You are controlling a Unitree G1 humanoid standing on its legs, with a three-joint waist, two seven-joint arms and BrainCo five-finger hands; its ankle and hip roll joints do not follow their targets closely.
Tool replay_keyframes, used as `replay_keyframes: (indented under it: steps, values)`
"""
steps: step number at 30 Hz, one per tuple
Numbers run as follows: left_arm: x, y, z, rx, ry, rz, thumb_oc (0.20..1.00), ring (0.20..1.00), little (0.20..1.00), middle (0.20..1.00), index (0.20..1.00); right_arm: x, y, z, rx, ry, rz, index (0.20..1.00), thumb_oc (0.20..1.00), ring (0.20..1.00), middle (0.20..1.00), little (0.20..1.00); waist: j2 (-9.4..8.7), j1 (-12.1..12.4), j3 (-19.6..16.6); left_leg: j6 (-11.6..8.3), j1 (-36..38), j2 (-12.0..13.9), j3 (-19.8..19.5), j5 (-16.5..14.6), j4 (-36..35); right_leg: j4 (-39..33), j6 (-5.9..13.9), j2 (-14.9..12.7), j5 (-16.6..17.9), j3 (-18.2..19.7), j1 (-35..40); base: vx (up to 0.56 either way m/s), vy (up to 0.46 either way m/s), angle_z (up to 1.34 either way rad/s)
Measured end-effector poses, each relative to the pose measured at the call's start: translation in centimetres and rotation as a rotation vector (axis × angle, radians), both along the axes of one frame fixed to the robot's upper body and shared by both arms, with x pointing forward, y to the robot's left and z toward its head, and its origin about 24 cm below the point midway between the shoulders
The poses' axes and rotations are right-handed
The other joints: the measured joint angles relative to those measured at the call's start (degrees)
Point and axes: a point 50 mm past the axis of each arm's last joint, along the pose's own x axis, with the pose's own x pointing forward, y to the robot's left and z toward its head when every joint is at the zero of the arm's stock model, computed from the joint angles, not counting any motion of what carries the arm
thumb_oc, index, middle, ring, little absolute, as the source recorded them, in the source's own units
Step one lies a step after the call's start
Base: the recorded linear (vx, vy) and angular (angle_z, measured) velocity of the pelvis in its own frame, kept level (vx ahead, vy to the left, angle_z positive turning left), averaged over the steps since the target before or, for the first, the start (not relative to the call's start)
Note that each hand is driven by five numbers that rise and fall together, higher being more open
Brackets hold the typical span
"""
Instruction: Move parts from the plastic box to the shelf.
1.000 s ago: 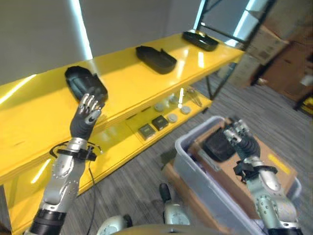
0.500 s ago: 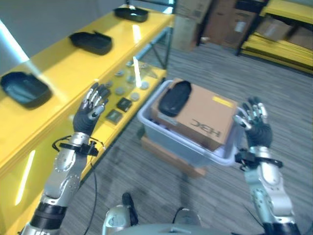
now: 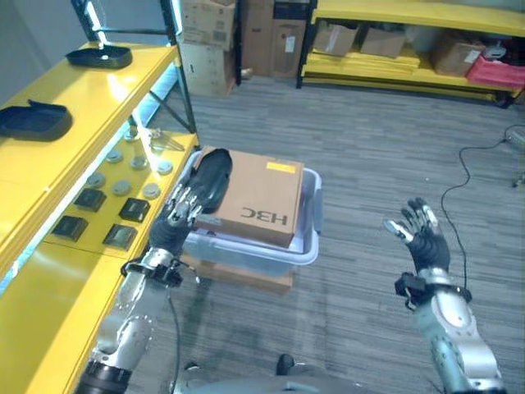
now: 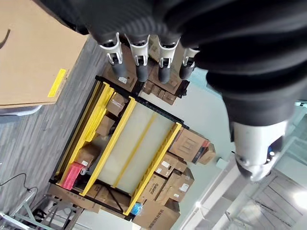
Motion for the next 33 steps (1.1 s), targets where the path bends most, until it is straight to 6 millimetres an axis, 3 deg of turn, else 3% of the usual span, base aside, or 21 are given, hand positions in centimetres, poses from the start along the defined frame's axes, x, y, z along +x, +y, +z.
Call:
replay_keyframes:
  steps: [1, 3, 5, 8, 9, 13, 16, 21, 23, 25, 26, 27, 29, 30, 32, 33]
  values:
    - [-0.1, 0.2, -0.1, -0.001, 0.004, 0.003, 1.000, 1.000, 1.000, 1.000, 1.000, 0.1, 0.1, 0.5, -0.002, -0.017, 0.004, 1.000, 1.000, 1.000, 1.000, 1.000, -0.80, 0.9, 0.3, -1.68, -2.0, -1.2, -1.8, -2.4, 2.1, -1.1, 0.02, -0.6, 1.0, 0.4, 0.9, 0.23, 0.022, -0.57]
    - [-0.2, 0.9, -0.1, 0.004, 0.009, 0.021, 1.000, 1.000, 1.000, 1.000, 1.000, -0.1, -0.3, 0.2, 0.016, -0.003, -0.008, 1.000, 1.000, 1.000, 1.000, 1.000, -0.92, 0.7, 0.4, -1.25, -2.9, -3.6, 0.0, -4.6, -2.1, -2.5, -0.38, -0.9, 0.7, 0.2, 2.2, 0.18, 0.079, -0.03]
    - [0.1, 1.9, 0.4, 0.002, 0.001, 0.059, 1.000, 1.000, 1.000, 1.000, 1.000, -0.7, -0.8, -0.7, 0.019, 0.043, -0.032, 1.000, 1.000, 1.000, 1.000, 1.000, 1.68, -0.6, 0.8, 0.29, -4.5, -4.3, 6.4, -2.7, -9.4, -2.3, 0.01, 0.0, -0.6, -2.6, 4.4, 0.25, 0.219, 0.26]
    - [0.2, 2.1, 0.1, -0.009, 0.016, 0.066, 1.000, 1.000, 1.000, 1.000, 1.000, -1.1, -0.8, -1.3, 0.018, 0.084, -0.023, 1.000, 1.000, 1.000, 1.000, 1.000, 2.98, -0.7, 1.0, 2.02, -1.5, -4.6, 6.5, -1.8, -14.9, 1.4, 2.50, -0.8, -3.7, -1.4, 4.8, 0.22, 0.200, -0.08]
    - [0.1, 2.2, 0.0, -0.015, 0.021, 0.065, 1.000, 1.000, 1.000, 1.000, 1.000, -1.4, -1.1, -1.4, 0.007, 0.093, -0.011, 1.000, 1.000, 1.000, 1.000, 1.000, 4.59, -0.8, 0.7, 2.51, 2.5, -4.8, 6.1, -1.4, -18.5, 4.2, 4.71, -0.8, -5.9, -0.5, 4.6, 0.22, 0.156, -0.19]
    - [0.2, 3.5, 0.8, 0.036, 0.003, 0.093, 1.000, 1.000, 1.000, 1.000, 1.000, -2.4, -0.8, -2.7, 0.049, 0.139, 0.005, 1.000, 1.000, 1.000, 1.000, 1.000, 0.43, -0.6, 1.6, 5.64, 4.1, -10.9, 7.3, -1.5, -20.9, 5.6, 8.15, -6.6, -6.9, -0.6, 4.5, 0.19, 0.151, -0.02]
    - [0.1, 4.2, 1.1, 0.081, 0.014, 0.097, 1.000, 1.000, 1.000, 1.000, 1.000, -2.1, -0.1, -2.7, 0.088, 0.118, 0.012, 1.000, 1.000, 1.000, 1.000, 1.000, 0.28, 0.7, 1.7, 7.26, 4.7, -12.5, 7.6, -2.6, -21.0, 5.2, 8.65, -8.0, -5.4, -1.1, 4.9, 0.17, 0.155, -0.03]
    - [0.1, 4.5, 1.4, 0.115, -0.006, 0.103, 1.000, 1.000, 1.000, 1.000, 1.000, -0.7, 1.0, -1.8, 0.091, 0.069, 0.046, 1.000, 1.000, 1.000, 1.000, 1.000, 1.13, 3.8, 2.2, 7.55, 6.0, -13.9, 7.3, -3.9, -21.4, 6.3, 8.97, -8.9, -4.9, -2.2, 5.6, 0.14, 0.149, 0.02]
    - [0.2, 3.8, 1.4, 0.139, -0.032, 0.061, 1.000, 1.000, 1.000, 1.000, 1.000, 0.0, 1.5, -0.9, 0.078, 0.030, 0.052, 1.000, 1.000, 1.000, 1.000, 1.000, 3.76, 3.2, 4.4, 8.91, 3.4, -13.7, 4.3, -7.0, -16.9, 27.6, 11.15, -10.9, -4.6, 0.8, -5.1, 0.06, 0.083, 0.24]
    - [-0.1, 3.9, 1.2, 0.136, -0.030, 0.055, 1.000, 1.000, 1.000, 1.000, 1.000, 0.0, 2.4, -1.2, 0.061, 0.045, 0.065, 1.000, 1.000, 1.000, 1.000, 1.000, 4.05, 3.3, 6.0, 10.74, 3.3, -15.5, 3.1, -8.0, -14.4, 42.9, 13.14, -12.4, 3.3, 7.4, -14.0, 0.05, -0.137, 0.04]
    - [-0.1, 4.0, 1.0, 0.150, -0.017, 0.055, 1.000, 1.000, 1.000, 1.000, 1.000, 0.2, 2.7, -1.4, 0.049, 0.053, 0.065, 1.000, 1.000, 1.000, 1.000, 1.000, 4.20, 3.6, 7.2, 9.51, 2.7, -15.4, 3.1, -9.2, -14.2, 43.0, 12.68, -12.8, -2.8, 9.0, -18.1, 0.09, -0.272, -0.09]
    - [0.2, 4.2, 1.7, 0.170, -0.038, 0.059, 1.000, 1.000, 1.000, 1.000, 1.000, 1.0, 2.3, -1.3, 0.018, 0.050, 0.036, 1.000, 1.000, 1.000, 1.000, 1.000, 4.10, 3.6, 7.7, 9.34, 0.9, -15.5, 3.1, -8.9, -14.4, 25.4, 11.18, -11.5, -4.8, 7.1, -18.6, 0.13, -0.267, 0.04]
    - [0.6, 4.4, 2.2, 0.171, -0.054, 0.080, 1.000, 1.000, 1.000, 1.000, 1.000, 1.8, 1.4, -1.6, -0.023, 0.069, -0.015, 1.000, 1.000, 1.000, 1.000, 1.000, 3.35, 3.9, 8.2, 9.04, -0.5, -16.2, 2.1, -8.6, -13.0, 10.2, 10.46, -9.6, -3.3, 6.1, -16.6, 0.09, -0.257, 0.42]
    - [0.7, 4.4, 2.3, 0.154, -0.055, 0.095, 1.000, 1.000, 1.000, 1.000, 1.000, 1.9, 0.2, -2.4, -0.049, 0.119, -0.084, 1.000, 1.000, 1.000, 1.000, 1.000, 3.21, 3.8, 8.4, 8.86, -0.6, -16.3, 0.3, -9.5, -11.3, 6.4, 8.57, -8.3, -2.0, 5.3, -14.1, -0.06, -0.204, 0.81]
    - [0.6, 4.7, 2.6, 0.118, -0.082, 0.128, 1.000, 1.000, 1.000, 1.000, 1.000, 2.5, -1.2, -2.7, -0.115, 0.149, -0.167, 1.000, 1.000, 1.000, 1.000, 1.000, 3.14, 6.1, 8.6, 8.13, -0.1, -15.6, -1.4, -9.5, -11.3, 5.7, 5.70, -6.4, 0.1, 2.4, -11.0, -0.19, -0.161, 0.61]
    - [0.7, 4.5, 2.8, 0.114, -0.099, 0.129, 1.000, 1.000, 1.000, 1.000, 1.000, 3.4, -1.9, -2.3, -0.137, 0.141, -0.211, 1.000, 1.000, 1.000, 1.000, 1.000, 2.94, 7.3, 8.5, 7.71, -1.2, -15.3, -2.3, -9.2, -11.3, 5.0, 6.32, -6.5, 0.8, 0.4, -11.3, -0.20, -0.123, 0.49]
